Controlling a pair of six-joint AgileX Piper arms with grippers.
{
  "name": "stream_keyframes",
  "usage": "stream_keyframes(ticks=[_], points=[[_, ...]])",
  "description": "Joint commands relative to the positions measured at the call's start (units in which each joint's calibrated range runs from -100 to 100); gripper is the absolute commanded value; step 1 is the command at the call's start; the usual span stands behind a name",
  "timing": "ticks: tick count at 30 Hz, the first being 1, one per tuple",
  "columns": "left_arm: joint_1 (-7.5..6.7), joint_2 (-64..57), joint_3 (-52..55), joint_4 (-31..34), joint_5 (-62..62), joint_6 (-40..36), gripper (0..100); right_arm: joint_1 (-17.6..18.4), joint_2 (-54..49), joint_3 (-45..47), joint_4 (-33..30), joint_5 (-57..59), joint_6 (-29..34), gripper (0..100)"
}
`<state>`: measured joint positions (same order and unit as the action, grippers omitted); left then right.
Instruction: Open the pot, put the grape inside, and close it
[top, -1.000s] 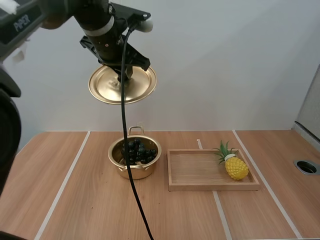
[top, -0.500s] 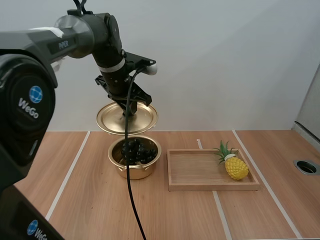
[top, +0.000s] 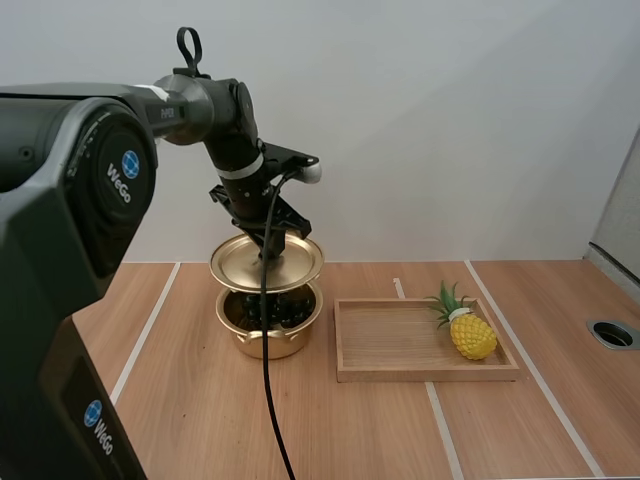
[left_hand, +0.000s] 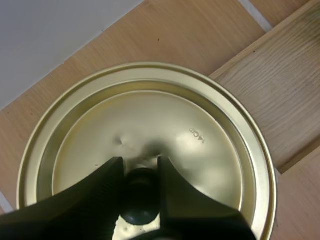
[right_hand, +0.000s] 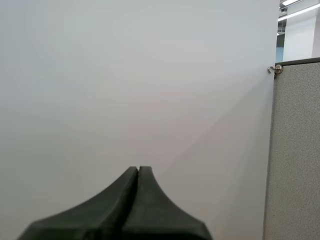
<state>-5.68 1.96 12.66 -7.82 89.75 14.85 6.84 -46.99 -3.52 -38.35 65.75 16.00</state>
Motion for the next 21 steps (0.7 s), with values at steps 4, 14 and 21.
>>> stream_keyframes(ticks=[4, 14, 21], points=[[0.02, 0.0, 4.0, -0.6, -8.3, 0.9, 0, -0.2, -0.6, -0.3, -0.1, -0.3, 0.4, 0], [0.02, 2.9, 7.9, -0.6, -10.5, 1.7, 0, -0.2, -0.6, -0.3, -0.1, -0.3, 0.4, 0], [0.02, 4.5, 8.4, -1.1, -11.0, 1.7, 0, -0.2, -0.6, -0.3, -0.1, -0.3, 0.4, 0]])
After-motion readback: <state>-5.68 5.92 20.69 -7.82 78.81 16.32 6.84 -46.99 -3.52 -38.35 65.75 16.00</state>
